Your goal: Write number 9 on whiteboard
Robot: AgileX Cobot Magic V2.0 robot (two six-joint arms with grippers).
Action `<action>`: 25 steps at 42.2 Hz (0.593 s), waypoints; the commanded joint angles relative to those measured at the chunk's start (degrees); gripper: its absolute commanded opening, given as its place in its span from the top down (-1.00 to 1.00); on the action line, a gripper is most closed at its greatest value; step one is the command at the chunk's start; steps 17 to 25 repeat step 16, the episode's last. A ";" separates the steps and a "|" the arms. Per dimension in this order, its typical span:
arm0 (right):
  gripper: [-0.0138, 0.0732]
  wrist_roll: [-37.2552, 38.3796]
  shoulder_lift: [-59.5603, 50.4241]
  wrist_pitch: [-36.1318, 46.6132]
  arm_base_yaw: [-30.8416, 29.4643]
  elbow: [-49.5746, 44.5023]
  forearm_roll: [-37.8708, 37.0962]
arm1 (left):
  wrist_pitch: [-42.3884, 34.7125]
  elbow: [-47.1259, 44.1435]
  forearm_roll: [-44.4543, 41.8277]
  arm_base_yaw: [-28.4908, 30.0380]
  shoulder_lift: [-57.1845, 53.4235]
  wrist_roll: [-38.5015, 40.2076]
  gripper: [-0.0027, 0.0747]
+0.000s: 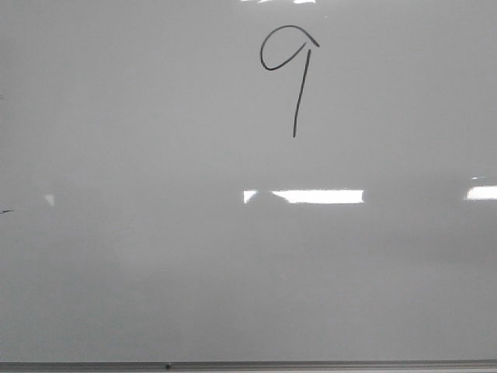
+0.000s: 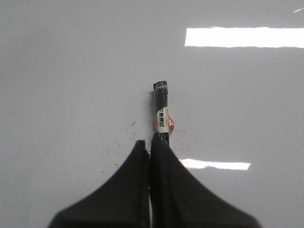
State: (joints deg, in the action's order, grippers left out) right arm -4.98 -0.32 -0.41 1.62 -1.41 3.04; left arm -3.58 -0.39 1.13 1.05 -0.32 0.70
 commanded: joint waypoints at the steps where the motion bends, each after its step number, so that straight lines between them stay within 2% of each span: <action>1: 0.86 -0.24 -1.39 5.44 -1.21 0.03 -0.69 | -4.65 -0.12 0.15 0.26 -1.09 -0.13 0.98; 14: 0.86 -0.24 -1.32 5.08 -1.71 0.03 -0.69 | -4.65 -0.12 0.15 0.26 -1.09 -0.13 0.98; 15: 0.86 4.98 -1.32 5.73 -1.58 0.03 -1.08 | -4.65 -0.12 0.15 0.26 -1.09 -0.13 0.98; 25: 0.86 4.98 -1.32 5.73 -1.58 0.03 -1.08 | -4.65 -0.12 0.15 0.26 -1.09 -0.13 0.98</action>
